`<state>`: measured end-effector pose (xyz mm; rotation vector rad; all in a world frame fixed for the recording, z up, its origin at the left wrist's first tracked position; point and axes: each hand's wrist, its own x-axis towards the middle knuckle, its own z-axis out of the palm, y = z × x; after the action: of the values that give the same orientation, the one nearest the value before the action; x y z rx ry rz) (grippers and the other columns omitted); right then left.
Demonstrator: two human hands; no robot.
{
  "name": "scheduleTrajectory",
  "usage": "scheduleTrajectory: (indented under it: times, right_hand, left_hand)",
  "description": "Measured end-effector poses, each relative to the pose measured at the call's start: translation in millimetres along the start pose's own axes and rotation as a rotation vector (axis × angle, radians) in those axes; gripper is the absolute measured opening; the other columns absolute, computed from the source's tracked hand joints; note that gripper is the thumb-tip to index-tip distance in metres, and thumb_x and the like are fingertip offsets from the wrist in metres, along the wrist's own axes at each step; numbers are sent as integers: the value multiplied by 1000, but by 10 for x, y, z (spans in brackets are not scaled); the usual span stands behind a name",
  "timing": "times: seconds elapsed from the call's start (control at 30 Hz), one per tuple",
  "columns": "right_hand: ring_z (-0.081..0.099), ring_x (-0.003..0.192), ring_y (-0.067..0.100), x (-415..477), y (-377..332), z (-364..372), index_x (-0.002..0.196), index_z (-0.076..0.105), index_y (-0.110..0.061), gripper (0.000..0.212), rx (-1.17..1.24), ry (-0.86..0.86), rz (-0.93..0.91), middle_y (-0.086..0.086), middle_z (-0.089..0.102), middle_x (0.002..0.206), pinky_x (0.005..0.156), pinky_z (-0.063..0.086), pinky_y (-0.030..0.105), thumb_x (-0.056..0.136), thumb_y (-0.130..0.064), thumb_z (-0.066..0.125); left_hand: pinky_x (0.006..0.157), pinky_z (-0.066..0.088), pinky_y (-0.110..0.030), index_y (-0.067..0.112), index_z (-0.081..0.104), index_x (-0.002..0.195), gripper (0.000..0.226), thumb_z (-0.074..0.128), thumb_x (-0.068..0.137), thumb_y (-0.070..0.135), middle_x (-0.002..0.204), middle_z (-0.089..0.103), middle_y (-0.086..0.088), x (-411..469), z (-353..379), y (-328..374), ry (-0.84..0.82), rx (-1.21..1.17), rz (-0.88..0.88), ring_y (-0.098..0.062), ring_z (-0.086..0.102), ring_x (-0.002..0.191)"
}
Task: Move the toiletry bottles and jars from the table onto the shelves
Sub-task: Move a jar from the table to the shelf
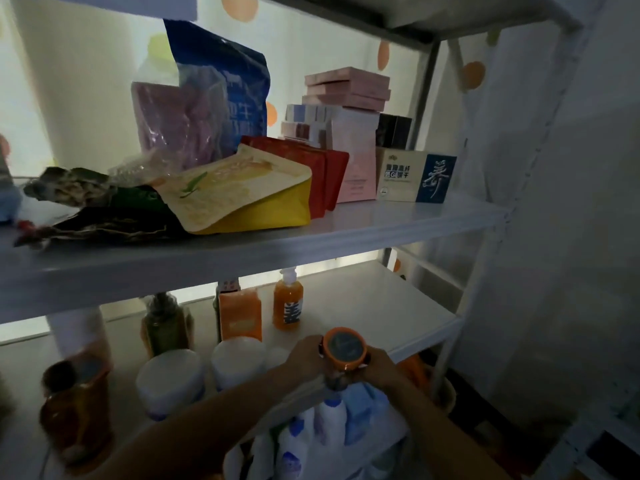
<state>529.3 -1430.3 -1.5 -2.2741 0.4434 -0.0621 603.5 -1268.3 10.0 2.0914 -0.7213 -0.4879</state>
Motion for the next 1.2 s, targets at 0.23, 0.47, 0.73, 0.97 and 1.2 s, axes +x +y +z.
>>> scheduleTrajectory:
  times: [0.23, 0.47, 0.73, 0.97, 1.2]
  right_hand:
    - [59, 111, 20, 766, -81, 119, 117, 64, -10, 40, 16, -126, -101, 10, 65, 119, 88, 44, 21, 77, -5, 70]
    - [58, 113, 21, 1161, -99, 249, 123, 60, -12, 47, 79, -313, -166, 9, 63, 121, 93, 47, 27, 78, -15, 74]
    - [58, 111, 22, 1471, 4, 327, 121, 60, -13, 48, 139, -439, -147, 9, 64, 120, 91, 45, 27, 76, -21, 76]
    - [55, 115, 24, 1581, 31, 350, 127, 56, -12, 60, 186, -468, -178, 9, 61, 125, 92, 41, 26, 72, -21, 79]
    - [49, 125, 26, 1485, 125, 224, 141, 37, -19, 71, -38, -518, -257, 7, 48, 140, 94, 40, 29, 80, -37, 70]
  left_hand:
    - [84, 41, -8, 11, 65, 110, 38, 78, 74, 12, 101, 61, 6, 403, -93, -88, 205, -68, -52, -5, 54, 98]
    - [84, 43, -19, 16, 60, 110, 28, 70, 84, 22, 113, 65, -3, 556, -57, -157, 381, -201, -324, -10, 56, 102]
    - [61, 41, -9, 28, 55, 93, 17, 69, 85, 26, 88, 59, 14, 717, 62, -144, 512, -293, -441, -3, 58, 87]
    - [92, 53, -40, 22, 61, 107, 36, 74, 76, 36, 104, 67, 0, 843, 75, -343, 571, -272, -521, -16, 63, 99]
    - [105, 33, -27, 12, -1, 148, 96, 69, 84, 22, 136, 31, 2, 638, 255, 13, 439, -66, -486, -16, 33, 132]
